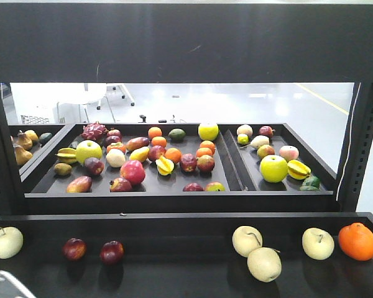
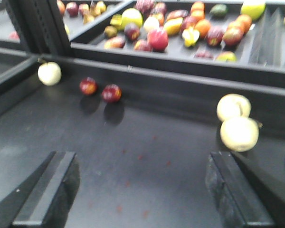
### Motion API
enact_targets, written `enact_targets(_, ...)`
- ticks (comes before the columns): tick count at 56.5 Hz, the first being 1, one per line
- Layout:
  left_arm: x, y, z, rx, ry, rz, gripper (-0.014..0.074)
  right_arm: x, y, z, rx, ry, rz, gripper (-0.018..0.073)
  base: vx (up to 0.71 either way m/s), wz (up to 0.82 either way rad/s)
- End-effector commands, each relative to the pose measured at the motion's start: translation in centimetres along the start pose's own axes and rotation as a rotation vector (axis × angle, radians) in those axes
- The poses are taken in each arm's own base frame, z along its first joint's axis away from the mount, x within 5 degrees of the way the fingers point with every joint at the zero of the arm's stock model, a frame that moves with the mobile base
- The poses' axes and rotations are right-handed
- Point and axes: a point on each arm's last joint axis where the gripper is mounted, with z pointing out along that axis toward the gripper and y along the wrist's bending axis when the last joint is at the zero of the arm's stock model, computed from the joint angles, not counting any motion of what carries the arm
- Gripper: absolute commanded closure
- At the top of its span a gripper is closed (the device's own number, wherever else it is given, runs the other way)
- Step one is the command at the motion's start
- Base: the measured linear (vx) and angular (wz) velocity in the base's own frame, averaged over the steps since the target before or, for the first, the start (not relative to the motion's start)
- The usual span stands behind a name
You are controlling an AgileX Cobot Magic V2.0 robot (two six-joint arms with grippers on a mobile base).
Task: Pick snacks and fruit into basket
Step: 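Reach the left gripper down to the red berry cluster and grasp it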
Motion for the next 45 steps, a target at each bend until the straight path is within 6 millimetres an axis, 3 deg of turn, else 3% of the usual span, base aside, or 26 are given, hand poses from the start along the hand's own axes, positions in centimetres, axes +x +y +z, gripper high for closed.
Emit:
enact_targets(1, -1.4, -0.2, 1.3, -0.009, -0.040, 0.077, 0.0005, -1.1, -0.1, -0.1, 0.015, -0.046, 0.008, -0.0039, 0.00, 0.00)
enact_targets(17, 0.6, -1.6, 8.1, 0.059, 0.151, 0.097, 0.0005, -1.1, -0.1, 0.0, 0.010, -0.040, 0.008, -0.0034, 0.00, 0.00)
enact_targets(28, 1.7, -1.8, 10.7, 0.044, 0.202, 0.102, 0.0005, -1.0, -0.1, 0.0, 0.009, -0.039, 0.008, -0.0034, 0.00, 0.00)
enact_targets(45, -0.2, -1.0, 14.0, 0.041, 0.210, 0.028, 0.0005, -0.9, 0.1, 0.0, -0.006, -0.023, 0.008, -0.0034, 0.00, 0.00)
